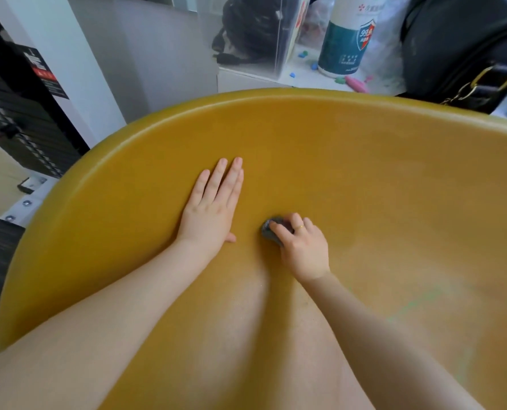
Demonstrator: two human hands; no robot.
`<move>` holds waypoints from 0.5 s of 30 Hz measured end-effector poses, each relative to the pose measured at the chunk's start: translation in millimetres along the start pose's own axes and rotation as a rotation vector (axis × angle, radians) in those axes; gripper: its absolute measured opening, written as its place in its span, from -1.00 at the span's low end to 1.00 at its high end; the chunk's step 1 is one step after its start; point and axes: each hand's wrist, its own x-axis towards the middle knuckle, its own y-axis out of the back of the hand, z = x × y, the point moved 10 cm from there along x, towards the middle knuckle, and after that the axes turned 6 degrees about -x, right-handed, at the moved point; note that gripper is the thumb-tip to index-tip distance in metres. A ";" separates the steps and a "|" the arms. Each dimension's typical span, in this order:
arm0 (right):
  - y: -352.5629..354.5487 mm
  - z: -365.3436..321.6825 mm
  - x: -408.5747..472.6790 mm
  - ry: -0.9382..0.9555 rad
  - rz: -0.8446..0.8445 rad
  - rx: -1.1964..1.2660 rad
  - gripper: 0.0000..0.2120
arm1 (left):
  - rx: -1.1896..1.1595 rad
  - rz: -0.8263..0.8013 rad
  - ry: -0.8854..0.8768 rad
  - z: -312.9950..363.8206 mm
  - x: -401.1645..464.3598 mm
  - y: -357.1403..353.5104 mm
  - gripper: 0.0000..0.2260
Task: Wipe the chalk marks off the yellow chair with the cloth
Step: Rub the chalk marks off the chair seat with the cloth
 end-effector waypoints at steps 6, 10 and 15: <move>83.8 70.1 91.5 -0.180 0.332 -0.122 -0.73 | -0.084 -0.028 -0.053 14.9 4.4 -8.1 0.14; 102.1 89.0 111.0 -0.254 0.477 -0.037 -0.69 | -0.064 0.009 -0.046 20.0 2.8 -8.5 0.17; 38.5 56.9 54.6 -0.108 0.316 0.003 -0.67 | -0.061 0.033 -0.009 25.8 5.8 -11.3 0.29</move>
